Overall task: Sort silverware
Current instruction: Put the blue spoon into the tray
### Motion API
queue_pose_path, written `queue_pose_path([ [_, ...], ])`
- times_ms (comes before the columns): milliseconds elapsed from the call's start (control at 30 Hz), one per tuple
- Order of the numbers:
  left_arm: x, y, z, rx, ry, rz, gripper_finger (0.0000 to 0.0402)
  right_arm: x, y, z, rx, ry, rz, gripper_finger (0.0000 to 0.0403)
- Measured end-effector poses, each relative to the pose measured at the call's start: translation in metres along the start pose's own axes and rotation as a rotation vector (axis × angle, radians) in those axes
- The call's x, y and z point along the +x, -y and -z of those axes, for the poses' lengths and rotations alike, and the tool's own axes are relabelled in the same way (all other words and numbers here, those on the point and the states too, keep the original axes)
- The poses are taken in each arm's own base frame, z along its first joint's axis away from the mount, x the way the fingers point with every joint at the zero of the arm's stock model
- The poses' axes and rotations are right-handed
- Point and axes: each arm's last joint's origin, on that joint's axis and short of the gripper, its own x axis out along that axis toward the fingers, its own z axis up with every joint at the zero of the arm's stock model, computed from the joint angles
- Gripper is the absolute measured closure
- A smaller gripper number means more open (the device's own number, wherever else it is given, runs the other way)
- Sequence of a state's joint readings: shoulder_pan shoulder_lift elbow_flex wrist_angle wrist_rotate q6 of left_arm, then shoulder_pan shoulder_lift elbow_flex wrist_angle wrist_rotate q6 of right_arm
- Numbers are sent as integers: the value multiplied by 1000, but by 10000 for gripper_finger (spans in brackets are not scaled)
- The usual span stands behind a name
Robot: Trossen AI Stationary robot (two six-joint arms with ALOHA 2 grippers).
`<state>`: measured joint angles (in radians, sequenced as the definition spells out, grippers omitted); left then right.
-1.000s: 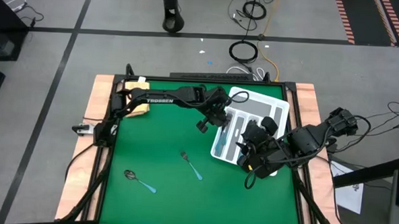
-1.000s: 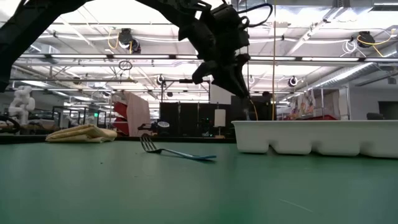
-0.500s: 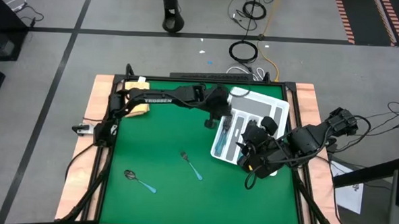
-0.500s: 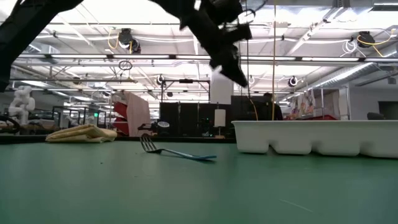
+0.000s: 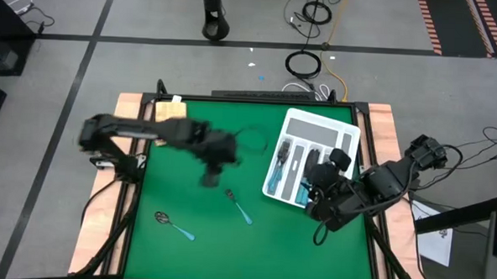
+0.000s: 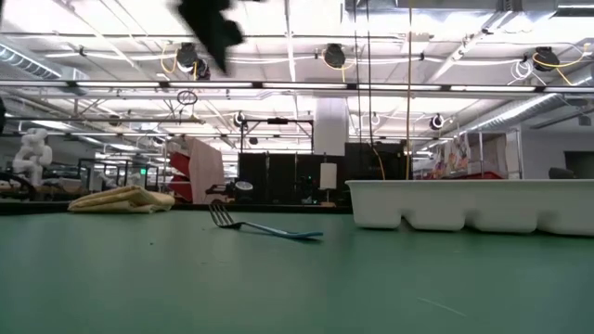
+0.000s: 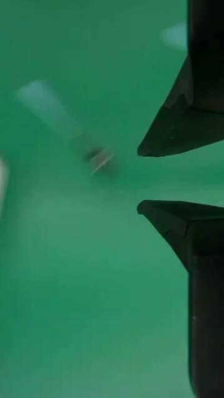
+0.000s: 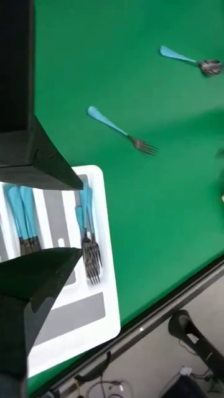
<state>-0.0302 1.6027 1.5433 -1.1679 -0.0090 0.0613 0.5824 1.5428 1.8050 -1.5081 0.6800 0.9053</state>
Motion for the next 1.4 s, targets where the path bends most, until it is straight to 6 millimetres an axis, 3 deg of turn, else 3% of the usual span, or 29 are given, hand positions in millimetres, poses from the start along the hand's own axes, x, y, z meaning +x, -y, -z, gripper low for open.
queue_pose_path([
  [133,1,36,52,28,-160,47,274,-3,-3,3,-59,3,-12,255],
  [267,14,60,91,-45,-226,72,274,-5,-4,4,-97,7,-14,255],
  [433,34,71,129,-396,-299,9,274,-5,-4,4,-113,8,-14,255],
  [567,39,82,151,-686,-264,2,274,-5,-4,4,-102,8,-15,255],
  [667,37,93,166,-825,-252,13,274,-5,-5,3,-87,15,-24,255],
  [900,33,109,198,-974,-299,16,274,-5,-7,2,-72,27,-39,255],
  [1400,61,121,218,-1085,-333,33,274,-5,-10,-1,-41,47,-74,255],
])
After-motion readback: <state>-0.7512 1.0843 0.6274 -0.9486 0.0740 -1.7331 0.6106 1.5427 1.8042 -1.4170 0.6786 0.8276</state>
